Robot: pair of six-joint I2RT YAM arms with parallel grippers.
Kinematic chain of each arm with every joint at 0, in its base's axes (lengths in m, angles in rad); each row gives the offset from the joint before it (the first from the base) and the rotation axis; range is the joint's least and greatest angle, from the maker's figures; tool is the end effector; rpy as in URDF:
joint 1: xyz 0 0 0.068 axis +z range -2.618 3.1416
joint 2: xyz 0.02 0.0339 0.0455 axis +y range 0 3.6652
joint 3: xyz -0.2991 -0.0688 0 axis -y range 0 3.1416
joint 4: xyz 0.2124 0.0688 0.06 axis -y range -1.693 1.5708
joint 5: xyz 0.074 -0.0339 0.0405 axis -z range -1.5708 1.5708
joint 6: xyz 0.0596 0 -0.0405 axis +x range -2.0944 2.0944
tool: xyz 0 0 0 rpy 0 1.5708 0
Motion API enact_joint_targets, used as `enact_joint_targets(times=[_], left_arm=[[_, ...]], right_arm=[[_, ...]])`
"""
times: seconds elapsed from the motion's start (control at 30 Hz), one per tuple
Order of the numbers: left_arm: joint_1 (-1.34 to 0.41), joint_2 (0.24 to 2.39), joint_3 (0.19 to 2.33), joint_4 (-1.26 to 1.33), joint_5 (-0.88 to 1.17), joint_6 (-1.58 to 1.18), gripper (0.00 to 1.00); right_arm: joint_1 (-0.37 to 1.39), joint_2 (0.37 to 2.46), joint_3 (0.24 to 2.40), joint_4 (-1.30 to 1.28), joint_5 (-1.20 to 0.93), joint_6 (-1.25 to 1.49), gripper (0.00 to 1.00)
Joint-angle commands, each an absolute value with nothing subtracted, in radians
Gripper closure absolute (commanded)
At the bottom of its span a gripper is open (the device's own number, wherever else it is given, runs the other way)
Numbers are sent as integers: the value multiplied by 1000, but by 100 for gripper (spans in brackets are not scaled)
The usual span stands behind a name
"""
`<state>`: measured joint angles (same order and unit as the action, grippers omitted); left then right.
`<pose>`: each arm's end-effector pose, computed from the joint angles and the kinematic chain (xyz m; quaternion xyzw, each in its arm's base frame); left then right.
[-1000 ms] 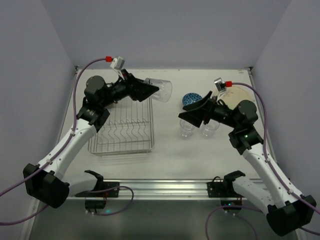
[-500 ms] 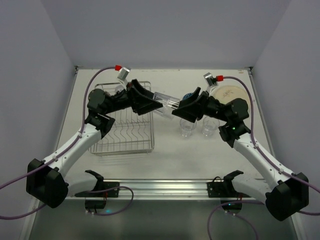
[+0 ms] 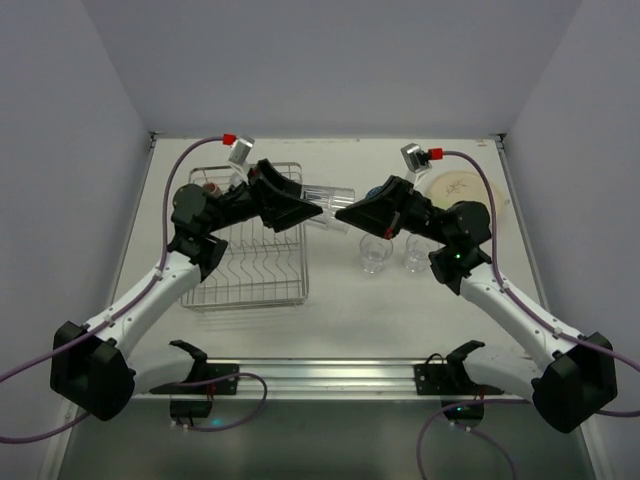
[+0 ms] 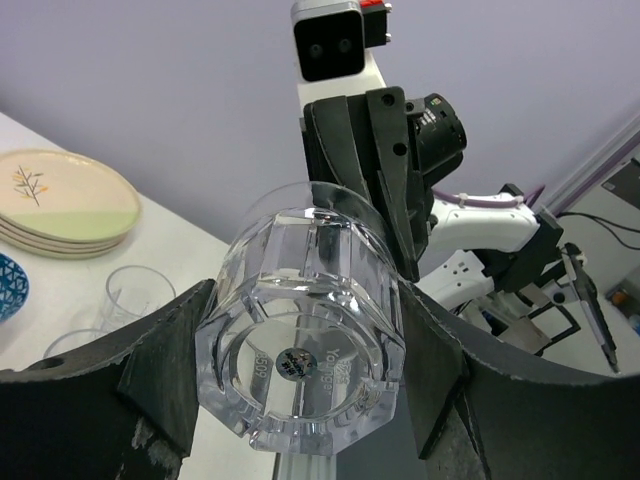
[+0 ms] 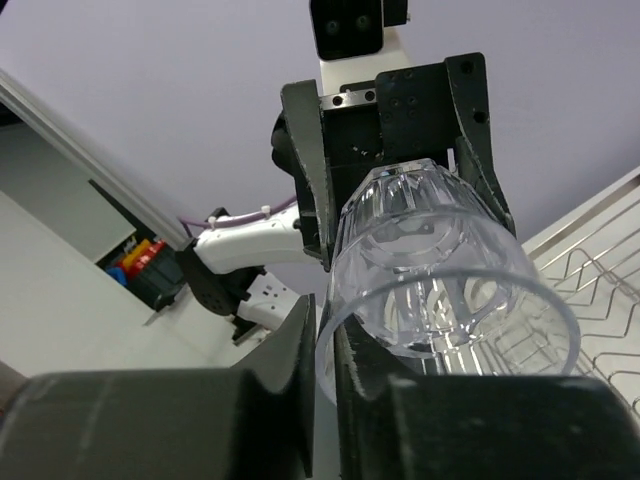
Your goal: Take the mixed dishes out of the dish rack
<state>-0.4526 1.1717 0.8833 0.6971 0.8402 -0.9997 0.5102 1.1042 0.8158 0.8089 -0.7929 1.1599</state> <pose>0.1864 -0.1400 0.4314 0.1929 0.5746 -0.6742 0.4220 0.1596 0.1380 0.4353 -0.1690 0.5449 0.7216 0.3921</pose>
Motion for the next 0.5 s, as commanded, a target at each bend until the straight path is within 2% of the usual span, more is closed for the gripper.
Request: enact_joint_targets(times=[0.0,0.03,0.1,0.13,0.17,0.23,0.3,0.33,0.4,0.47], left_arm=[[-459,1144,882,756,831,-1008,100],[-460,1143,882,750,831,-996,94],[-460,1132,887,726,824,-971,79],[-460,1126,900,657,813,-950,50],[-460,1114,911,608,784,-889,31],[-460,1095,952,429,727,-821,0],[-460,1072,994,183,579,-691,0],[-460,1063,1038,101,426,-617,0],[-460,1030,1071,-121,259,-566,0],[-459,982,1081,-207,44,-516,0]], right_arm=[[518,1115,845,884,-775,1164,96],[518,1112,851,855,-775,1148,100],[517,1095,856,821,-766,1125,100],[517,1088,854,789,-758,1099,100],[515,1080,857,764,-749,1082,100],[502,1057,870,666,-738,1020,100],[474,1034,874,588,-712,974,100],[462,1008,890,480,-700,916,100],[427,977,920,314,-608,773,100],[417,943,995,29,-505,656,100]])
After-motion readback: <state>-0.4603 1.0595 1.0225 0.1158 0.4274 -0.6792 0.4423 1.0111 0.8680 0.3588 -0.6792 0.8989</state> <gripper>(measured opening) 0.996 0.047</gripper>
